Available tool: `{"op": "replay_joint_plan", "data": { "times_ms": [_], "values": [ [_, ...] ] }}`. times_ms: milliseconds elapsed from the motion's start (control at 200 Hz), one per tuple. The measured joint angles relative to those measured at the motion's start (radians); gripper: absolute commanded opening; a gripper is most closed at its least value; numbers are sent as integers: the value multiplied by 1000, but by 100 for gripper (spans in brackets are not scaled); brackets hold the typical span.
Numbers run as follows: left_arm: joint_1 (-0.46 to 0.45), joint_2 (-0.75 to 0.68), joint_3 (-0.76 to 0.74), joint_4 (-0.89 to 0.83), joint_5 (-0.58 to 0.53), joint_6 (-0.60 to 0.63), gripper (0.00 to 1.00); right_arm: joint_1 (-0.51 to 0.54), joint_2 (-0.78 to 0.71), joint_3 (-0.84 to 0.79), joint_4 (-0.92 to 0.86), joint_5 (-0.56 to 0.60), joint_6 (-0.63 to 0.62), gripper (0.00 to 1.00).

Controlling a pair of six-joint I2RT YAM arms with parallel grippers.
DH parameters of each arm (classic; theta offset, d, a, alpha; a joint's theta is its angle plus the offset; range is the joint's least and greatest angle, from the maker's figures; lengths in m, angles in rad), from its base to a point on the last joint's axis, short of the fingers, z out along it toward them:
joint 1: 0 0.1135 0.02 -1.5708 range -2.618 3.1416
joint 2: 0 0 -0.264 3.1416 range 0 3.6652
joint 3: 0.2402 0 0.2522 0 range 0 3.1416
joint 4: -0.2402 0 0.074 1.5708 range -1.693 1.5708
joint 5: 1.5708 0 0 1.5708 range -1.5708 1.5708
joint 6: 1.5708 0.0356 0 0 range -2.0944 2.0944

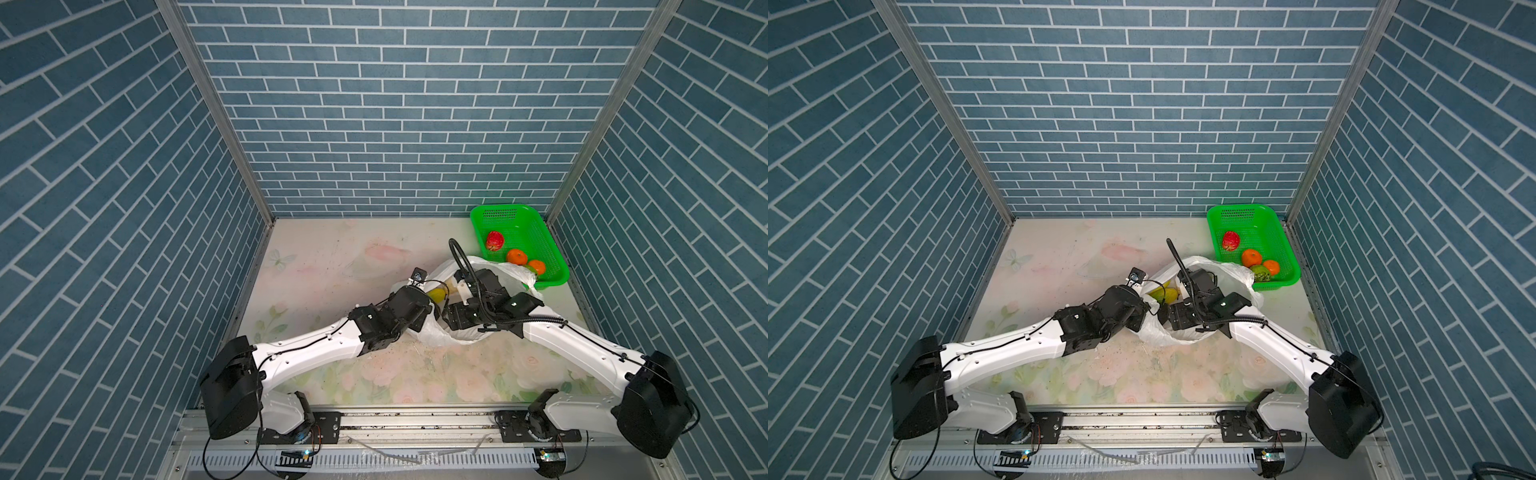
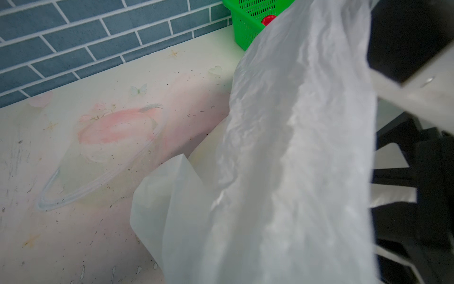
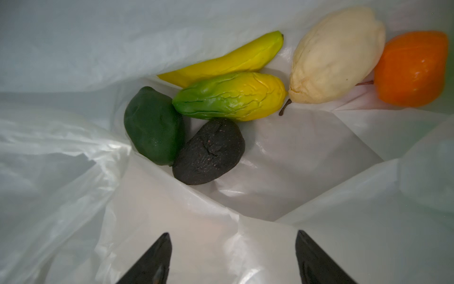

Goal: Untie the knot of the plastic bag and take out the fruit
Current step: 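Lower the right gripper into the bag and close on the dark avocado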

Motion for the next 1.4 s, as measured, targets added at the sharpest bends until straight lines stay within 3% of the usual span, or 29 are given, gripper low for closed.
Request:
{"op": "replay_joint_plan", "data": {
  "times_ms": [340, 535, 790, 1045, 1400],
  "values": [
    [2, -69, -58, -34, 29, -30, 0, 84, 58, -54, 83, -11, 134, 76],
    [-14, -126, -122, -126, 72, -60, 0, 153, 130, -53, 79, 10, 207, 86],
    [-43, -122, -132, -186, 84, -73, 0, 153, 153, -6, 72, 153, 273, 95],
    [-56, -73, -104, -185, 85, -63, 0, 117, 232, 25, 147, 202, 314, 95],
    [-58, -73, -103, -172, 52, -58, 0, 103, 337, 80, 226, 134, 353, 88]
  ]
}}
